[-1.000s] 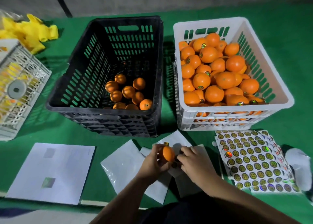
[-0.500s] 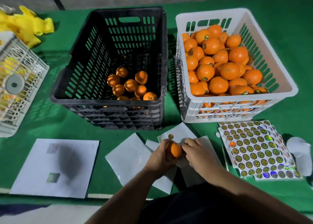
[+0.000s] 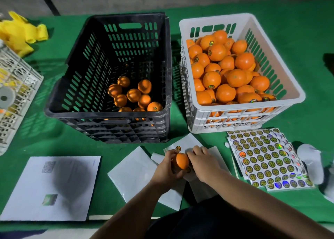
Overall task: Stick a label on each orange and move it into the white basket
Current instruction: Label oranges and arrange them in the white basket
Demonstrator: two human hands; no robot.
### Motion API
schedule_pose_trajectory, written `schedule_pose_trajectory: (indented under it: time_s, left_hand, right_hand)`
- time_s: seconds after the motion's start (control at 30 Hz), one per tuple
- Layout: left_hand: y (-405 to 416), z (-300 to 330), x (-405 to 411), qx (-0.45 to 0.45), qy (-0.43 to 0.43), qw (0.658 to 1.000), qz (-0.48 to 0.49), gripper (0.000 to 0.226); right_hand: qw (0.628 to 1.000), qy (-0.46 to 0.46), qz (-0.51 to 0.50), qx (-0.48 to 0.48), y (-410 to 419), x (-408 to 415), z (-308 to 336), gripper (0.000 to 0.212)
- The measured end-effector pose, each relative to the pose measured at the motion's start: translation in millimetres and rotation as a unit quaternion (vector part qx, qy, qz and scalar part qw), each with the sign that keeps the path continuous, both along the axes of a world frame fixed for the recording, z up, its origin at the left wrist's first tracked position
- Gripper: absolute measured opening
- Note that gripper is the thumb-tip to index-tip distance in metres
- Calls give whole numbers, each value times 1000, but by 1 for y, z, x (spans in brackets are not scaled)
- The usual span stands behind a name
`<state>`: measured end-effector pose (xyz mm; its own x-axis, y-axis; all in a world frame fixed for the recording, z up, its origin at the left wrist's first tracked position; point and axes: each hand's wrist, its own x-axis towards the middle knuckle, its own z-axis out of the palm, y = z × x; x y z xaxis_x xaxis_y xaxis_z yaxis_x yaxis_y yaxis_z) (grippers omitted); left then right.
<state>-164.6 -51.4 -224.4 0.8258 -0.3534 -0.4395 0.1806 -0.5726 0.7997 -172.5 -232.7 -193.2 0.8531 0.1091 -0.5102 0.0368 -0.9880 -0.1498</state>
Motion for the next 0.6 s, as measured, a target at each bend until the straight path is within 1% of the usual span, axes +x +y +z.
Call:
schedule_pose_trajectory:
  time_s: [0.03, 0.1, 0.23, 0.33, 0.4, 0.53, 0.6]
  left_hand:
    - [0, 0, 0, 0, -1, 1000, -5, 72]
    - [1, 1, 0, 2, -3, 1000, -8, 71]
    - [1, 1, 0, -12, 7, 1000, 7, 70]
    - [2, 1, 1, -35, 25, 999, 23, 69]
    - [2, 0, 0, -47, 36, 998, 25, 69]
    - [4, 0, 2, -45, 49, 997, 26, 71]
    - [3, -2, 3, -52, 46, 997, 25, 72]
  right_hand:
    - [1000, 11, 1, -10, 1, 1, -1, 62]
    - [999, 17, 11, -26, 0, 2, -4, 56]
    - [999, -37, -1, 8, -5, -5, -7, 63]
    - [996, -84, 9, -1, -6, -19, -11, 48]
    - [995, -97, 4, 4, -5, -26, -16, 40]
    - [994, -106, -31, 23, 0, -21, -16, 38]
    - [993, -111, -37, 24, 2, -20, -15, 41]
